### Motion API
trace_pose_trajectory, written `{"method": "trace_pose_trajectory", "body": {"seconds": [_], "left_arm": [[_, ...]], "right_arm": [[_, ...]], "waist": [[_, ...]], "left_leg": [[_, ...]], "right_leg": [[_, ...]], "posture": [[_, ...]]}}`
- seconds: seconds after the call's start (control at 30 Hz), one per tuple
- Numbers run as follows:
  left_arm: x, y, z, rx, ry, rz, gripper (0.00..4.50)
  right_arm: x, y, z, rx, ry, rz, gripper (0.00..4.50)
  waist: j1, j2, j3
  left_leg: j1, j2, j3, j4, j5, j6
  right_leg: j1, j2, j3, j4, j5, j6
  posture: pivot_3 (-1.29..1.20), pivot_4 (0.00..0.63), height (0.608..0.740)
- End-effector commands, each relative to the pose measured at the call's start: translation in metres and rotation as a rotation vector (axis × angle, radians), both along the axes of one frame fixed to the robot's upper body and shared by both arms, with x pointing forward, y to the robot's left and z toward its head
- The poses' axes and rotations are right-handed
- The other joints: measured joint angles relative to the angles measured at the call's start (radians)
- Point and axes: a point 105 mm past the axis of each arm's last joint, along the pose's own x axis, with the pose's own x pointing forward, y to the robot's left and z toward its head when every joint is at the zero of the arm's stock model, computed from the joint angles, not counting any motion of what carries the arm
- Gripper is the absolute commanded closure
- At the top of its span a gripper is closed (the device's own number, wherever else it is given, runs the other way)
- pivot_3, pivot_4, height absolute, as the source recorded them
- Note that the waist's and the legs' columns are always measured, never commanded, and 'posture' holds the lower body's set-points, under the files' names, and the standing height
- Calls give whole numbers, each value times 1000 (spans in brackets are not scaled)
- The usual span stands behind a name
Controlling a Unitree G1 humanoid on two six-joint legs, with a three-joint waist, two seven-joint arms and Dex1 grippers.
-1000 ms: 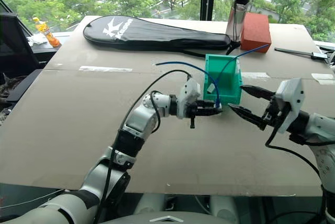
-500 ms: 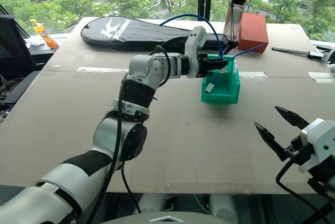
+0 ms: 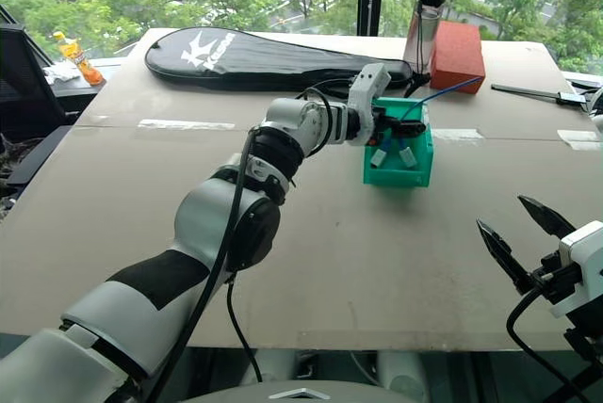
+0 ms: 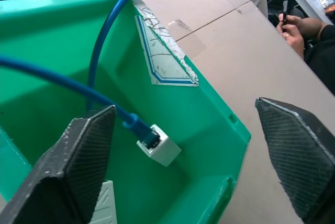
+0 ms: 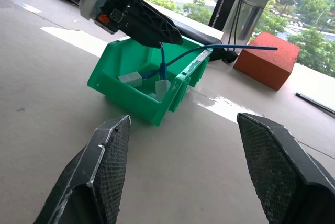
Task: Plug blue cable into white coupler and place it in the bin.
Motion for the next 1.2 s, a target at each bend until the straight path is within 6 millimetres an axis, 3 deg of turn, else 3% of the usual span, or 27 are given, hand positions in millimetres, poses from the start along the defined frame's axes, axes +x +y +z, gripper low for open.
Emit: {"method": "trace_pose_trajectory", "body": {"seconds": [0.03,0.17,0.23,0.4,0.57,0.67,0.73,1.07,1.2], "left_arm": [[-9,16,36,-62,-34,-74,107],[-23,40,53,-119,-112,-102,107],[-32,56,65,-163,-282,-93,107],[-53,89,55,-98,-504,-94,107],[-88,138,0,1,-639,-140,107],[-102,163,-31,-2,-544,-116,107],[-108,179,-41,-22,-495,-61,107],[-140,251,-65,122,-433,87,107],[-144,255,-67,129,-434,74,107]], "right_arm": [[3,2,6,-18,-30,12,1340],[10,4,6,0,-18,39,1340],[14,4,7,-1,-11,57,1340],[22,1,7,-16,1,87,1340],[30,-6,4,-33,28,117,1340],[28,-16,-6,-43,77,114,1340],[23,-23,-15,-47,119,111,1340],[1,-50,-33,-99,246,112,1340],[2,-54,-35,-106,254,113,1340]], "waist": [[-4,0,0],[-2,1,0],[0,2,0],[4,2,0],[0,4,-1],[2,3,-1],[11,3,-1],[2,3,-1],[4,3,-1]], "left_leg": [[0,0,1,0,0,0],[0,1,1,-1,0,-1],[0,1,2,0,1,-1],[1,1,2,0,3,-5],[4,1,3,0,1,-2],[5,1,3,0,1,-1],[4,2,0,0,0,0],[7,3,1,0,0,0],[7,3,1,0,0,0]], "right_leg": [[-1,0,1,1,0,0],[-2,0,3,2,1,-1],[-2,0,5,2,1,-1],[-2,0,10,2,1,-1],[0,-1,10,2,1,-1],[0,0,11,2,1,-2],[0,-1,9,2,-1,-5],[3,-2,8,2,-2,-5],[3,-2,8,2,-3,-2]], "posture": [[0,150,740],[0,150,740],[0,150,740],[0,150,740],[0,150,740],[0,150,740],[0,150,740],[0,150,740],[0,150,740]]}}
